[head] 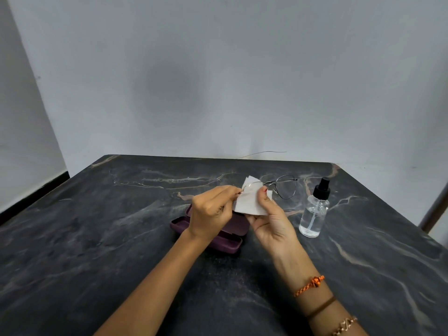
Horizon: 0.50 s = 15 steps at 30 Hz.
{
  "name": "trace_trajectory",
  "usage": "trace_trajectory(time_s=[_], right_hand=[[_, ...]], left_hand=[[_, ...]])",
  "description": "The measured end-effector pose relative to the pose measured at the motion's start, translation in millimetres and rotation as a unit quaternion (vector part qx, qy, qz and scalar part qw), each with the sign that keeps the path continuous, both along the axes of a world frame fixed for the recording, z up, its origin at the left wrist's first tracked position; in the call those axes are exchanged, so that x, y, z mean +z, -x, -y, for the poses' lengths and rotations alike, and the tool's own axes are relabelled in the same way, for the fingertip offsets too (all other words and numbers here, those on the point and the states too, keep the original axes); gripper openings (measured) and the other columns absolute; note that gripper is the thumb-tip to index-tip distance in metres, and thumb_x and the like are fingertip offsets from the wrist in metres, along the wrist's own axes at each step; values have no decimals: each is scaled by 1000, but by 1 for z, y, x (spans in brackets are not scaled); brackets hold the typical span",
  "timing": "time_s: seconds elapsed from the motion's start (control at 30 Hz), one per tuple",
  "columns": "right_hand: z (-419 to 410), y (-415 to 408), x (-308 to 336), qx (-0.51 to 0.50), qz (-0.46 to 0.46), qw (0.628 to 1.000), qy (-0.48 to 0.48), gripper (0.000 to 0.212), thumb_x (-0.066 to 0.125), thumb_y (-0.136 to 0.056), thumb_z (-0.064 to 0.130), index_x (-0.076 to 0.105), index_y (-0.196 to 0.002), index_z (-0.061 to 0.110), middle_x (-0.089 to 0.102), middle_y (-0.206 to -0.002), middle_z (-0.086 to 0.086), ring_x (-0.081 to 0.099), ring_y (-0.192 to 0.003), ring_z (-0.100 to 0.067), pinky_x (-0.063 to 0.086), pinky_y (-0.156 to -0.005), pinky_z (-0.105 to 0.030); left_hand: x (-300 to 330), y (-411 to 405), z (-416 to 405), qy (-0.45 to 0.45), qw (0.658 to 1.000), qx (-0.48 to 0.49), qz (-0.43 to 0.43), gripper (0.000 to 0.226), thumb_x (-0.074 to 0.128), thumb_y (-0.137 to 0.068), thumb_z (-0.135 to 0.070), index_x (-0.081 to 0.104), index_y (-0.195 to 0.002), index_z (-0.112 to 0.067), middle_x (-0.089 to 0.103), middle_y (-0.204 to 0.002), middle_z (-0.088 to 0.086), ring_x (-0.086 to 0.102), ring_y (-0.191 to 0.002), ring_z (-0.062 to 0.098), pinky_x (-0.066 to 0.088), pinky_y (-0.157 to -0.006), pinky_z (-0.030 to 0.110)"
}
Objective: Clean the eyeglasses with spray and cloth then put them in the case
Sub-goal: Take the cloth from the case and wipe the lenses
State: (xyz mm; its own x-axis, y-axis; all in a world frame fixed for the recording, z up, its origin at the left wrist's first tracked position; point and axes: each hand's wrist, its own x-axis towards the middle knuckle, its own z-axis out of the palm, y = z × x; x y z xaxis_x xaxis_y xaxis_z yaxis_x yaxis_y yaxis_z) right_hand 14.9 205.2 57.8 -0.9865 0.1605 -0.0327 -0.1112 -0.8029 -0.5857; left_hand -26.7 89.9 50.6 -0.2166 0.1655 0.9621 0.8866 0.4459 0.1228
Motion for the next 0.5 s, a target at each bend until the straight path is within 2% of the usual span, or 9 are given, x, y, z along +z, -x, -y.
trace_trajectory(time_s=[0.1, 0.2, 0.27, 0.37, 0.5], right_hand=[[0, -1, 3, -19, 10, 996, 86, 11, 52, -89, 7, 58, -82, 1, 72, -59, -9, 70, -55, -16, 58, -51, -30], [1, -1, 5, -34, 1, 994, 107, 15, 51, -90, 12, 57, -79, 3, 71, -56, -7, 69, -53, -14, 58, -50, -28], [0, -1, 4, -53, -1, 995, 89, 18, 52, -90, 16, 57, -79, 4, 71, -56, -6, 69, -53, -13, 57, -47, -25], [-2, 0, 4, -90, -2, 996, 13, 21, 53, -88, 21, 58, -76, 5, 70, -53, -2, 68, -51, -11, 55, -45, -22], [-6, -1, 4, -122, 8, 990, -74, 15, 60, -84, 15, 60, -71, 7, 68, -49, 2, 65, -47, -8, 53, -44, -19]], left_hand=[[-3, -1, -2, 33, 999, -21, 6, 19, 56, -72, 14, 72, -71, 5, 71, -66, 9, 68, -61, 16, 50, -62, 13], [-2, -1, -3, 39, 998, -41, 10, 17, 58, -71, 15, 72, -73, 5, 71, -66, 9, 68, -62, 15, 50, -64, 12], [-2, -3, -4, 46, 998, -45, -3, 18, 55, -72, 14, 71, -70, 5, 70, -64, 9, 67, -59, 15, 47, -63, 11], [-4, -4, -8, 60, 997, -29, -24, 18, 59, -64, 21, 69, -64, 7, 68, -61, 11, 64, -53, 19, 46, -57, 17], [-7, -7, -11, 72, 996, -36, -31, 14, 60, -64, 20, 68, -63, 8, 67, -60, 13, 63, -52, 19, 47, -57, 17]])
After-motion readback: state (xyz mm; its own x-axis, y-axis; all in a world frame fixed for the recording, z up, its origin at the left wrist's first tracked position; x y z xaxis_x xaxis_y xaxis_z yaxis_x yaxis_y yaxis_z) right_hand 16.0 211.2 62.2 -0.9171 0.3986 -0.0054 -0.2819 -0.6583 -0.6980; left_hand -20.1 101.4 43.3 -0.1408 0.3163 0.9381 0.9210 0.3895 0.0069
